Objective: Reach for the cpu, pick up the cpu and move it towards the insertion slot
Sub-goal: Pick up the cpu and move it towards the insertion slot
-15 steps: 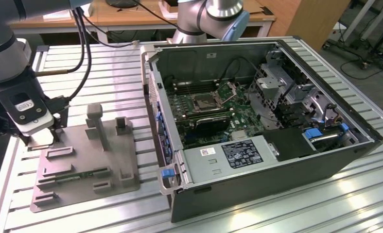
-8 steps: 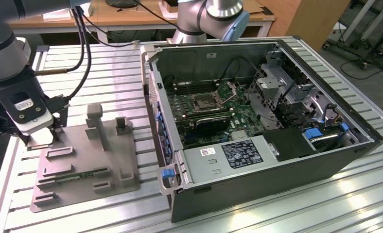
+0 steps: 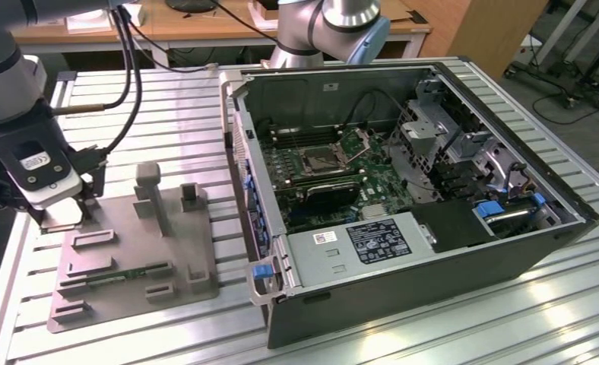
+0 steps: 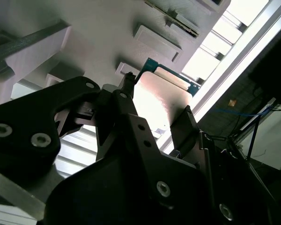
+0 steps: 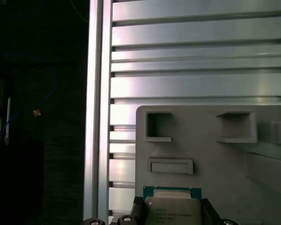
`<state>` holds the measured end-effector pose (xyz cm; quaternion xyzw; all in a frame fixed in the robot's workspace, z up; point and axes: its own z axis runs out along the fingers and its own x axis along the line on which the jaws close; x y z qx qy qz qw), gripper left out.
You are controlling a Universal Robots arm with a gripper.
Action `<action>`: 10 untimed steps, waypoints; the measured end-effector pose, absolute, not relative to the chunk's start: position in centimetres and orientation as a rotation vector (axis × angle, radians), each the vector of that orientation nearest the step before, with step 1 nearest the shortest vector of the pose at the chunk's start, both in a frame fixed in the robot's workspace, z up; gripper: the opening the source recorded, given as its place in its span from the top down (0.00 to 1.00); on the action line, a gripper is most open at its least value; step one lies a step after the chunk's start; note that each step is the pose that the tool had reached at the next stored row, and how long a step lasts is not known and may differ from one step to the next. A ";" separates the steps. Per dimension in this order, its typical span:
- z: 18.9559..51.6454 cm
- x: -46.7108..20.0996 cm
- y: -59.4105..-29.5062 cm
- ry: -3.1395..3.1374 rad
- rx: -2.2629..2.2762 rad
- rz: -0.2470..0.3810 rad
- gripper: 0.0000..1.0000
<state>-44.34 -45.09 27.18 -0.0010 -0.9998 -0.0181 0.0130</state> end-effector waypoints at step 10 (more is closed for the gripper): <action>28.1 -44.3 -45.1 -3.115 -0.003 -0.056 0.45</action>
